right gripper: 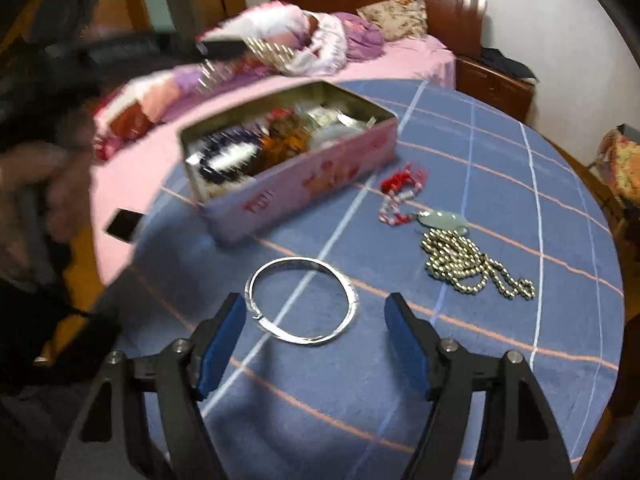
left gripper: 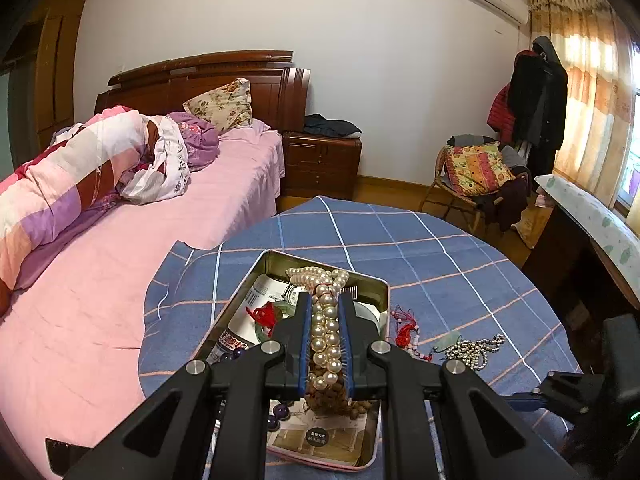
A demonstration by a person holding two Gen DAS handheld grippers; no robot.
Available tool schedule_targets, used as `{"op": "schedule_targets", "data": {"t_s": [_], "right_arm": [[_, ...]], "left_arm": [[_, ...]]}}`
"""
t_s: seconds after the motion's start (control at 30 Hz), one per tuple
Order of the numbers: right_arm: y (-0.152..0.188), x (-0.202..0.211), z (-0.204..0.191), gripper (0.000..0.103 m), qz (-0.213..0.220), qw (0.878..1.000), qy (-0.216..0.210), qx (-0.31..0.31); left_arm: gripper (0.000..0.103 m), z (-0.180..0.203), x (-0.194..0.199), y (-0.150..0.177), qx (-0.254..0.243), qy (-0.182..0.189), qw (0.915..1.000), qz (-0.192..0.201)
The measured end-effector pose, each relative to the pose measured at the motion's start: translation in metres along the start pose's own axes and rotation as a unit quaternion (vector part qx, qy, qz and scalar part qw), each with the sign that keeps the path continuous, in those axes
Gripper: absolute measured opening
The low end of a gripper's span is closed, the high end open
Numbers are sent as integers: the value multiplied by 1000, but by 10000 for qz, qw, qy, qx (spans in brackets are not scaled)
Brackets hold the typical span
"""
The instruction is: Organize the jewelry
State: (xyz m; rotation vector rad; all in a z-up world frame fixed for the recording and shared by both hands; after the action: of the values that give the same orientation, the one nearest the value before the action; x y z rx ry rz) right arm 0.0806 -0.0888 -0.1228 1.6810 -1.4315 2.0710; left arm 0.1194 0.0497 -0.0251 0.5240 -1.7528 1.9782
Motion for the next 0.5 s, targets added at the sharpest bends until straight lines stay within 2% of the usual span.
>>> {"op": "schedule_targets", "data": {"t_s": [0.2,0.27,0.33,0.4,0.43,0.47,0.5], "right_arm": [[-5,-23,-12,79,-170,9994,-280,74],[-4,-27,-24,89,-124,9991,-112,377],[-3,-31,-27,88,-109,9983,97,571],[-6,-30,-22,71,-45,9980,276,567],[-6,-29,-19,53,-71,9988,123,479],[-5,-33,-16,11,-186,9993,-54,325],[-5,-34,-13,9,-160,9991,108,365]], "left_arm": [[12,-8,-4,6,77,-76,9999,-95],[12,-11,-5,10,86,-96,9998,-132],[12,-13,-6,12,89,-118,9998,-162],[12,-18,-7,15,115,-144,9996,-204],[12,-20,-8,16,131,-152,9996,-217],[12,-22,-8,17,144,-159,9995,-230],[12,-23,-9,18,155,-165,9995,-242]]}}
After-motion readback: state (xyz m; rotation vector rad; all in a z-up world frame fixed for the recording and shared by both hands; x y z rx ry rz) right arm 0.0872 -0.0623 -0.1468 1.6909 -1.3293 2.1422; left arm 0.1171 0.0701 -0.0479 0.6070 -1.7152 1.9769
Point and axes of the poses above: each gripper's, at about its wrist camera, not at the fingertips, and x roughly against the way its jaws point, z to its right, y to its underside, the point moved 6 cm from there along -x, roughly the way its jaws point
